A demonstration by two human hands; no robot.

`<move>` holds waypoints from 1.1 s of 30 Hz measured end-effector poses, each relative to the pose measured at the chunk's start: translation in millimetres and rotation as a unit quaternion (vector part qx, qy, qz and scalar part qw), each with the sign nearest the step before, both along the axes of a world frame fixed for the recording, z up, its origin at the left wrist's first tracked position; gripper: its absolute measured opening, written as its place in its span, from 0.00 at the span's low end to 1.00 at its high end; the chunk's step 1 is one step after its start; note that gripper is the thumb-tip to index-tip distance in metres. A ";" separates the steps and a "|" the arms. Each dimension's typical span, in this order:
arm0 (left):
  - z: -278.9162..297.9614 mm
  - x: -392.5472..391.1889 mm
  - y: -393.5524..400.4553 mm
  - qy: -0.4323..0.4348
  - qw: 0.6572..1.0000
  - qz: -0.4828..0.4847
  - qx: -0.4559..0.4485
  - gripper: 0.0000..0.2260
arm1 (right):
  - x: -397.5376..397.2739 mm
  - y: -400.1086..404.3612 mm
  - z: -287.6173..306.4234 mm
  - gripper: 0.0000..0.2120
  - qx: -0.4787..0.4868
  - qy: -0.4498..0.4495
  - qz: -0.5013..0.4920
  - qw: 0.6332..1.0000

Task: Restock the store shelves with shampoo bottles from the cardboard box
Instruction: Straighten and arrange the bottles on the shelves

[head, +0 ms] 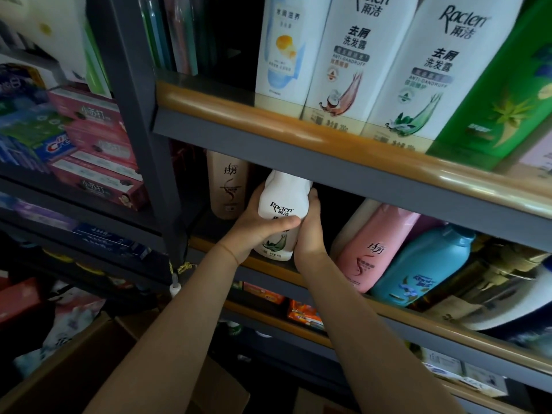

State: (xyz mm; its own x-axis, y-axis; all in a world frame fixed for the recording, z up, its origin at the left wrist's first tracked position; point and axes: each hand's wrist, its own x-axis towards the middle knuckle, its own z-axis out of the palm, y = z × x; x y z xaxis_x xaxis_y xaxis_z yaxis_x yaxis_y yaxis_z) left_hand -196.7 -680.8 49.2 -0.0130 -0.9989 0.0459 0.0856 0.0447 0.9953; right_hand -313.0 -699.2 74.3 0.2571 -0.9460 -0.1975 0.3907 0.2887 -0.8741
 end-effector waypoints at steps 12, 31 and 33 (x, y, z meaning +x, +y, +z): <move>2.1 -31.5 20.2 -0.002 0.999 -0.042 0.005 0.46 | -35.6 32.5 7.8 0.25 0.056 -0.023 -0.054 0.997; 18.8 -50.7 27.1 0.007 0.999 -0.050 -0.011 0.53 | -57.5 82.4 -29.2 0.26 -0.235 0.354 -0.088 0.901; 20.5 -54.1 29.6 0.006 0.999 -0.049 -0.010 0.49 | -58.7 89.3 -28.2 0.24 -0.233 0.402 -0.115 0.878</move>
State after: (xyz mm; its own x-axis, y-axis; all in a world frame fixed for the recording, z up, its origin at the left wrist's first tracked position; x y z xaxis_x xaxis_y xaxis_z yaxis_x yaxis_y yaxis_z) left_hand -250.7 -651.2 69.7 -0.1109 -0.9916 0.0672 0.1015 0.0560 0.9933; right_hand -371.6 -609.9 46.0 0.0040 -0.9810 0.1940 -0.4056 -0.1789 -0.8964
